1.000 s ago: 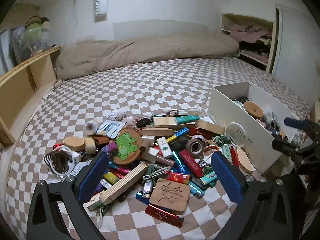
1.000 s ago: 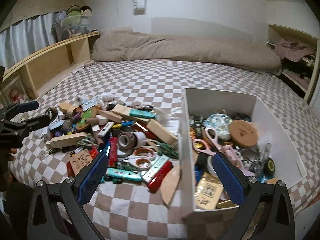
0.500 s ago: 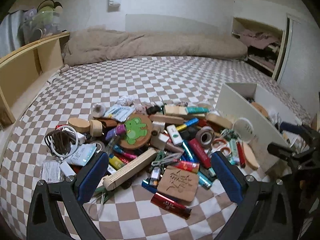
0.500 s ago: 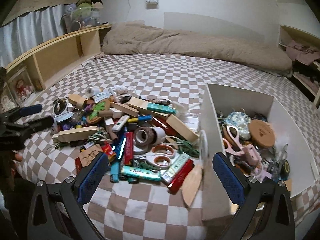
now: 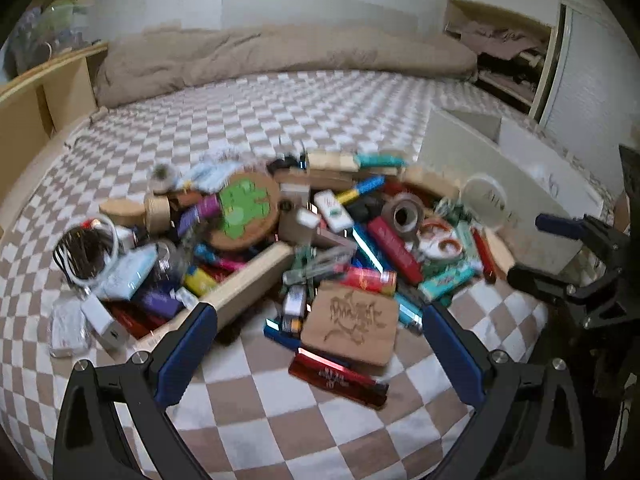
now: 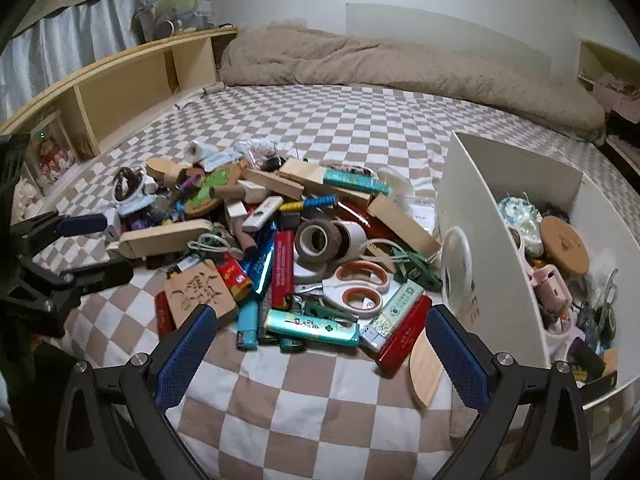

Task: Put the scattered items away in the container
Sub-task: 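Move both grippers back over the heap of scattered items, then grasp the red lighter with the left gripper while the right grasps the teal lighter, then lift the red and teal lighters off the bed with both grippers, then carry the red and teal lighters over the white box with both grippers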

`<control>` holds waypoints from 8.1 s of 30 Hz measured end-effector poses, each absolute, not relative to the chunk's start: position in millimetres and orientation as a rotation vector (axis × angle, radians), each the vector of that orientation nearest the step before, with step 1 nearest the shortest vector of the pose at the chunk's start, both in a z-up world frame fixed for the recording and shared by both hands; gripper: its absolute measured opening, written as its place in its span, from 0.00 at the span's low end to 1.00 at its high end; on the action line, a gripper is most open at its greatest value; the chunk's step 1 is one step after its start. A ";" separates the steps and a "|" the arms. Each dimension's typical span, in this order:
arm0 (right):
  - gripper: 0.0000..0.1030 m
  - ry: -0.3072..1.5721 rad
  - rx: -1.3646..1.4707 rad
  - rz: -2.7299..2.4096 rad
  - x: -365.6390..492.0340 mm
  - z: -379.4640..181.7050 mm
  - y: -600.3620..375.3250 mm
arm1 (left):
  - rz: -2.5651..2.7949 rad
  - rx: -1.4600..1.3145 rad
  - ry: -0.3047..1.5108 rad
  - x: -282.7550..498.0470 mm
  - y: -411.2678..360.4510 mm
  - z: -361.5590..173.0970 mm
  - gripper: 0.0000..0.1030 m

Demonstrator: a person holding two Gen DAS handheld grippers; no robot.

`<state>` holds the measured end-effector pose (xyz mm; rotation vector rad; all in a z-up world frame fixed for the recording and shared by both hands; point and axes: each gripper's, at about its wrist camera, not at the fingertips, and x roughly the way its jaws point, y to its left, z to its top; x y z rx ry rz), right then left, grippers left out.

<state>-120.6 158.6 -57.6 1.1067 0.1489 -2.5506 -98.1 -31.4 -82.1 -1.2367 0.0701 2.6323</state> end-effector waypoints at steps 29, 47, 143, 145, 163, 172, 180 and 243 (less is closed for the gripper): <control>1.00 0.008 1.289 -2.378 -131.1 -127.7 144.8 | 2.122 -1.469 0.339 -119.9 -14.4 -155.4 1.00; 1.00 -0.251 1.297 -2.250 -149.2 -126.2 157.4 | 2.132 -1.471 0.422 -113.0 -14.1 -160.3 0.88; 0.81 0.078 1.368 -2.514 -99.2 -145.1 143.7 | 2.782 -1.567 0.043 -79.7 -24.6 -160.3 0.81; 0.81 0.101 1.363 -2.520 -98.8 -145.8 141.4 | 2.795 -1.555 0.035 -79.1 -24.9 -160.3 0.81; 0.81 0.108 1.341 -2.526 -94.5 -145.3 140.1 | 2.889 -1.472 -0.040 -50.4 -8.2 -158.4 0.81; 0.81 0.062 1.289 -2.539 -92.8 -129.8 143.9 | 2.934 -1.399 -0.092 -44.3 -11.2 -140.2 0.81; 0.81 0.054 1.113 -2.635 -94.7 -84.9 158.2 | 2.990 -1.263 -0.155 -47.8 -13.5 -104.6 0.81; 0.81 0.047 0.918 -2.965 -168.0 25.9 384.4 | 2.694 -0.706 -0.035 -140.1 220.9 40.7 0.81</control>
